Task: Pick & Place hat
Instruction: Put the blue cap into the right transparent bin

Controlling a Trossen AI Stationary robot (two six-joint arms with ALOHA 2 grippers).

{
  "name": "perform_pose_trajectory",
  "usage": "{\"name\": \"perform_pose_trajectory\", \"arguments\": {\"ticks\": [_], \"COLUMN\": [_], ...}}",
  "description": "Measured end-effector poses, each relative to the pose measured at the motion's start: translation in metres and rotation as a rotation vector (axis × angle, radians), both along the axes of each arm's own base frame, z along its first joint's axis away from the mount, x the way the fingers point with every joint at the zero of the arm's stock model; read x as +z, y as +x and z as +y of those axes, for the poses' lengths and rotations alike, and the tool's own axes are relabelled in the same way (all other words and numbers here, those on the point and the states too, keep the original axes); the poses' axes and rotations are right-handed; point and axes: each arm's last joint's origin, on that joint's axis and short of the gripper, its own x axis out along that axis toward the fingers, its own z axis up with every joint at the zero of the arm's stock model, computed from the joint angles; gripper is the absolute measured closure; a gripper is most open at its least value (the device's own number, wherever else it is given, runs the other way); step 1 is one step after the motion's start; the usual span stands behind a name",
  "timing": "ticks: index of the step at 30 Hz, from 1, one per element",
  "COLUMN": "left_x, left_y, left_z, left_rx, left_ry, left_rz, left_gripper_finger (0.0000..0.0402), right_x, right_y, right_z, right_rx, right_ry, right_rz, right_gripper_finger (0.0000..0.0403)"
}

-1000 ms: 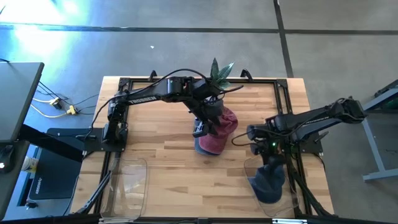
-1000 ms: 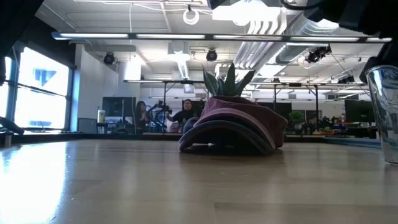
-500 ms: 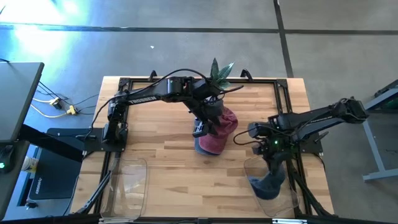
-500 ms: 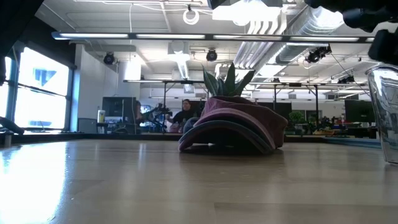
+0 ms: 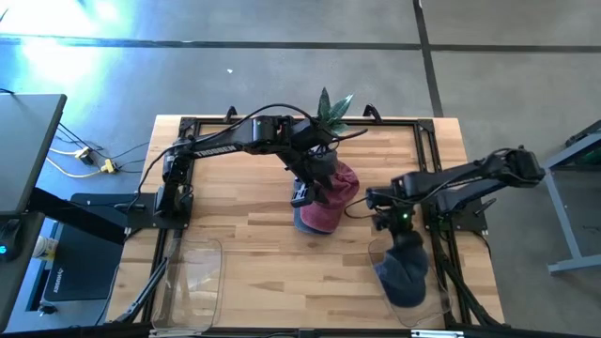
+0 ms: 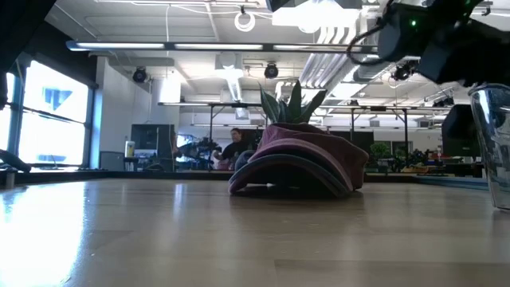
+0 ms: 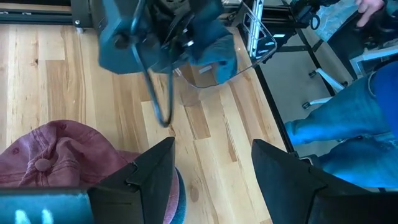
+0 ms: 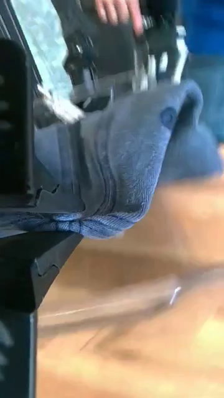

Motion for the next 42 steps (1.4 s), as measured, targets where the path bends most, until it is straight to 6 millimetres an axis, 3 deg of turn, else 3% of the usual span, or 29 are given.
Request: {"name": "perform_pose_trajectory", "arguments": {"ticks": [13,17,20,27,31,35,42], "left_x": [-0.001,-0.002,-0.006,-0.053,-0.078,-0.092,-0.119], "left_y": [-0.001,-0.003,-0.002,0.029,0.04,0.045,0.042], "left_z": [-0.006,-0.033,-0.057,-0.079,-0.096,-0.124,-0.152], "left_rx": [0.018,-0.088,-0.159,-0.106,-0.033,0.005,0.167], "left_ry": [-0.033,-0.027,-0.024,-0.168,-0.267,-0.318,-0.182], "left_rz": [0.033,0.045,0.035,-0.009,-0.026,-0.124,-0.233], "left_gripper_finger": [0.0193,0.0208,0.0243,0.0386,0.0386,0.0399,0.0401], "right_x": [0.014,0.019,0.022,0.025,0.025,0.025,0.024], "right_y": [-0.02,-0.028,-0.032,-0.033,-0.033,-0.033,-0.032], "right_z": [-0.011,-0.011,-0.011,-0.012,-0.012,-0.012,-0.013], "right_rx": [-0.276,-0.331,-0.375,-0.423,-0.421,-0.412,-0.448], "right_ry": [-0.079,-0.091,-0.12,-0.127,-0.131,-0.133,-0.155], "right_rz": [0.231,0.289,0.305,0.303,0.299,0.291,0.295], "right_gripper_finger": [0.0379,0.0379,0.0375,0.0379,0.0374,0.0376,0.0371]}}
